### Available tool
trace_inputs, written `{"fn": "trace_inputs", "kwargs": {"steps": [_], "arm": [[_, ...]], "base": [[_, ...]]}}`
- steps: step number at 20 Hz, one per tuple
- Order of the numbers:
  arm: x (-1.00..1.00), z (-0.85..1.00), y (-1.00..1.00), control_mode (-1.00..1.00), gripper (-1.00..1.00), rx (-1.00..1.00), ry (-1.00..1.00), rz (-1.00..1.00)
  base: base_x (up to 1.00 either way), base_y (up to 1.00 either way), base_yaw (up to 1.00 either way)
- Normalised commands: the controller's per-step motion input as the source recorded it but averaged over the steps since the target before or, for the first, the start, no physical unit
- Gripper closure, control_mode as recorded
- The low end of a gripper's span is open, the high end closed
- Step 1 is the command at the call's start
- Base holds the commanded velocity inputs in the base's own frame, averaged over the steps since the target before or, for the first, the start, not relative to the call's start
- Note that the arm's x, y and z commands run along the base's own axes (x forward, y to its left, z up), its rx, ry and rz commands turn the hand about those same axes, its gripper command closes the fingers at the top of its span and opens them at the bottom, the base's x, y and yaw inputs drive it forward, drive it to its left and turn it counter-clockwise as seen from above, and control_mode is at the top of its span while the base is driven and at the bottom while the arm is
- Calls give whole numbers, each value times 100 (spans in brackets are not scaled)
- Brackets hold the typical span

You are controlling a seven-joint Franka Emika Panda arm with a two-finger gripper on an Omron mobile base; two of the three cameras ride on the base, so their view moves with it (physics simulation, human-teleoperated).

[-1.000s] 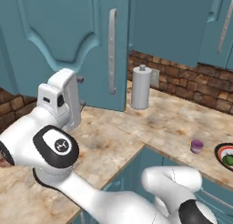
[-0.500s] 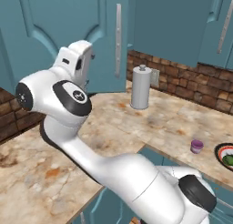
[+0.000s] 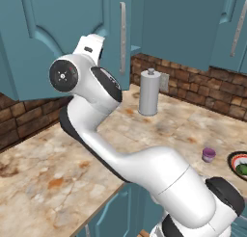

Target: Pick the avocado and bread from the counter and place them on the plate. Then pick the jam from the cabinet and place it next to the plate. Lastly close the cabinet door.

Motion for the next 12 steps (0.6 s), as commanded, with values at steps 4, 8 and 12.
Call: {"fn": "trace_inputs", "kwargs": {"steps": [4,8,12], "arm": [[7,-19,-8,-100,-100,0,7,46],[23,-25,-5,-100,-100,0,7,46],[86,-42,-4,-100,-100,0,8,32]], "base": [[0,0,0],[0,0,0],[0,0,0]]}}
